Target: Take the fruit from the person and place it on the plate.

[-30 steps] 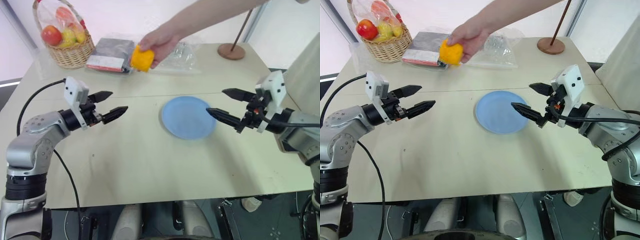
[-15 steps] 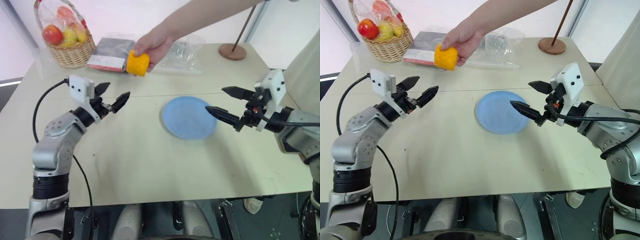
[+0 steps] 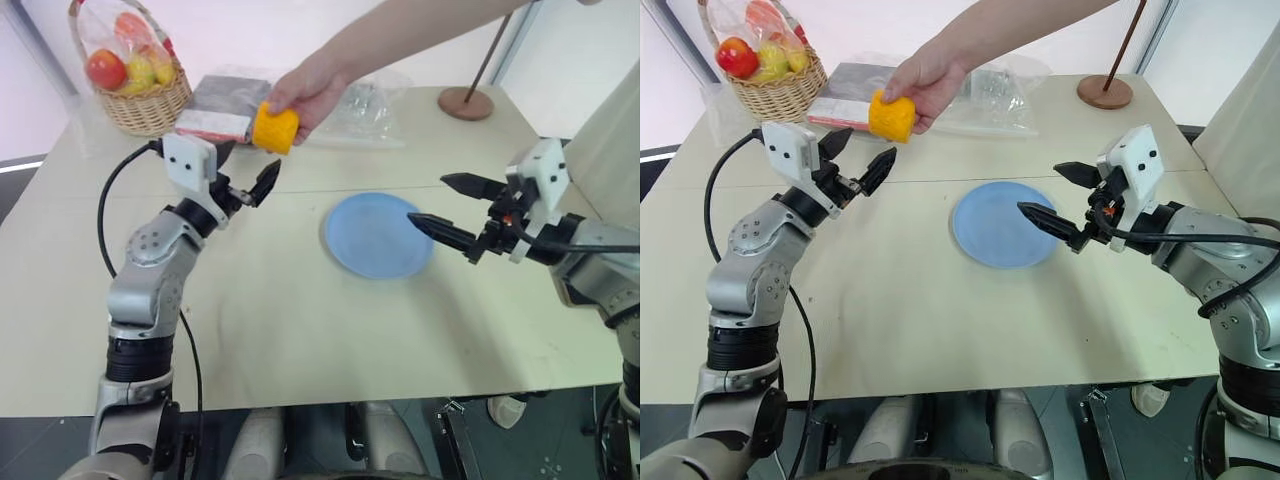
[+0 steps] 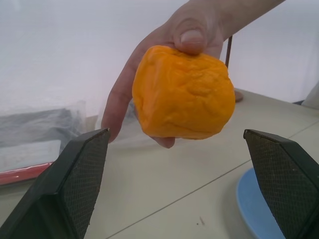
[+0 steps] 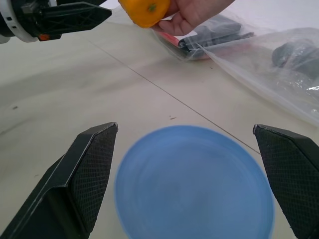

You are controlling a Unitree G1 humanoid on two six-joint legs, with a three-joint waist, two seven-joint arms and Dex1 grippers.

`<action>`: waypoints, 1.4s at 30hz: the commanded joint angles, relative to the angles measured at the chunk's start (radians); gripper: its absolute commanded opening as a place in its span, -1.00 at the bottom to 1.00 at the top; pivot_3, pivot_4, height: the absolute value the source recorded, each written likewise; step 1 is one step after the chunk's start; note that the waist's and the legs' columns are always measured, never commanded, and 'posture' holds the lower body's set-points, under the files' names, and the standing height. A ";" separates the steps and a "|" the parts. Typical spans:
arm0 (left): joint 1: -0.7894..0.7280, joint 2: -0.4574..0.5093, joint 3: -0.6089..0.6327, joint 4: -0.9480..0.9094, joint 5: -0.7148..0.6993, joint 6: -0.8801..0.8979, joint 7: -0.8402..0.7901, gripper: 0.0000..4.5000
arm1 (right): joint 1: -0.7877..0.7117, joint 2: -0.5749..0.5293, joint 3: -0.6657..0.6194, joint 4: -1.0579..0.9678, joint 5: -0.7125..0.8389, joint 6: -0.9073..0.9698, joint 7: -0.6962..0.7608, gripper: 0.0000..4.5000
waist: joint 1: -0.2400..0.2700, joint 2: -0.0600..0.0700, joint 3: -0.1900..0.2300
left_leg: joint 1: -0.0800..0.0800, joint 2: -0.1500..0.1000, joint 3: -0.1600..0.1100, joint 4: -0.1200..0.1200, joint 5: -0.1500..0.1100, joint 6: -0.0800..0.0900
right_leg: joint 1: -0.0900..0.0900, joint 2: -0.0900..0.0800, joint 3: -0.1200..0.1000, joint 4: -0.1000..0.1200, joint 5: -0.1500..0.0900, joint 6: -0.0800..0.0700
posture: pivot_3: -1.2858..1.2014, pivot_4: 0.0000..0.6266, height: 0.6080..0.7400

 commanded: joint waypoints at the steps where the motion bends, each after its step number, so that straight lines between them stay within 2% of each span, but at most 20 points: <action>1: -0.038 -0.003 -0.009 0.001 0.028 -0.052 -0.002 1.00 | -0.013 -0.001 -0.020 -0.042 0.017 -0.003 -0.010 0.98 | 0.005 0.000 0.000 | 0.000 0.000 0.000 0.000 0.000 0.000 | 0.000 0.000 0.000 0.000 0.000 0.000 | 0.03 -0.52 1.00; 40: -0.118 -0.058 -0.038 0.129 0.117 -0.175 -0.002 1.00 | 0.052 -0.011 -0.067 -0.078 0.039 -0.011 -0.036 0.98 | 0.008 0.000 0.000 | -0.001 0.000 0.000 0.000 0.000 0.000 | 0.000 0.001 0.000 -0.001 0.001 0.001 | 0.03 -0.52 1.00; 42: -0.118 -0.059 -0.038 0.129 0.118 -0.176 0.000 0.76 | 0.051 -0.011 -0.066 -0.076 0.039 -0.011 -0.036 1.00 | 0.008 0.000 0.000 | -0.001 0.000 0.000 0.000 0.000 0.000 | 0.000 0.001 0.000 -0.001 0.001 0.001 | 0.03 -0.52 1.00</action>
